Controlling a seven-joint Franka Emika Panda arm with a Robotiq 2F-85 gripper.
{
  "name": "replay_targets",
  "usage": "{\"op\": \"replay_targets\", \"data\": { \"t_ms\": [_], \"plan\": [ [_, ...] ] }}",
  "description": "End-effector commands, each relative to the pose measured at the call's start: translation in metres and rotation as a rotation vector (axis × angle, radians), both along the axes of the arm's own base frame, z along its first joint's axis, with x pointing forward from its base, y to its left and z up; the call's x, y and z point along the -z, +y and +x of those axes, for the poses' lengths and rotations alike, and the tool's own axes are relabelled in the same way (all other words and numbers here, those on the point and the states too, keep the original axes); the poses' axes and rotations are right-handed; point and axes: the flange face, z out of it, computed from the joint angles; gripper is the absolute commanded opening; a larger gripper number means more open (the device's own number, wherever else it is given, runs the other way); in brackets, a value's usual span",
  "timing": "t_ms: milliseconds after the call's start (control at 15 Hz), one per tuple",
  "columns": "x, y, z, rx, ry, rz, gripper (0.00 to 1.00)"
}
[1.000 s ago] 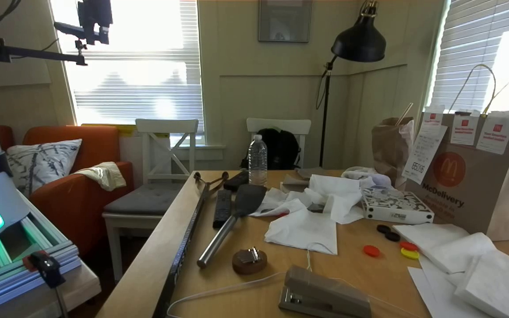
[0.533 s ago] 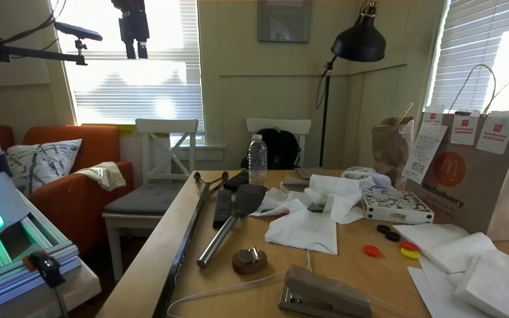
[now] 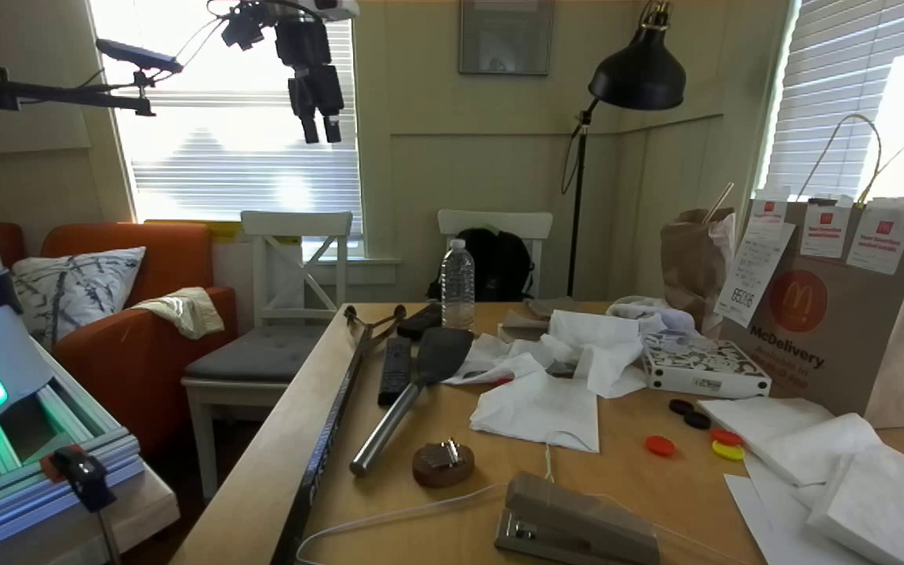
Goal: Move the bottle to the right
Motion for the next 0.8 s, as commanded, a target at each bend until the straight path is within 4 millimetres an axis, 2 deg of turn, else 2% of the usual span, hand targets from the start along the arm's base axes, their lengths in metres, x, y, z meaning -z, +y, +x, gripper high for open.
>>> {"op": "replay_targets", "data": {
  "t_ms": [0,400,467,533,733],
  "plan": [
    [0.018,-0.029,0.045,0.078,0.014,-0.02,1.0],
    [0.039,-0.086,0.09,0.248,0.064,0.005,1.0],
    [0.044,-0.09,0.094,0.257,0.134,0.051,1.0],
    [0.039,-0.077,0.075,0.212,0.067,0.012,1.0],
    [0.047,-0.089,0.088,0.236,0.122,0.03,1.0]
  ]
}}
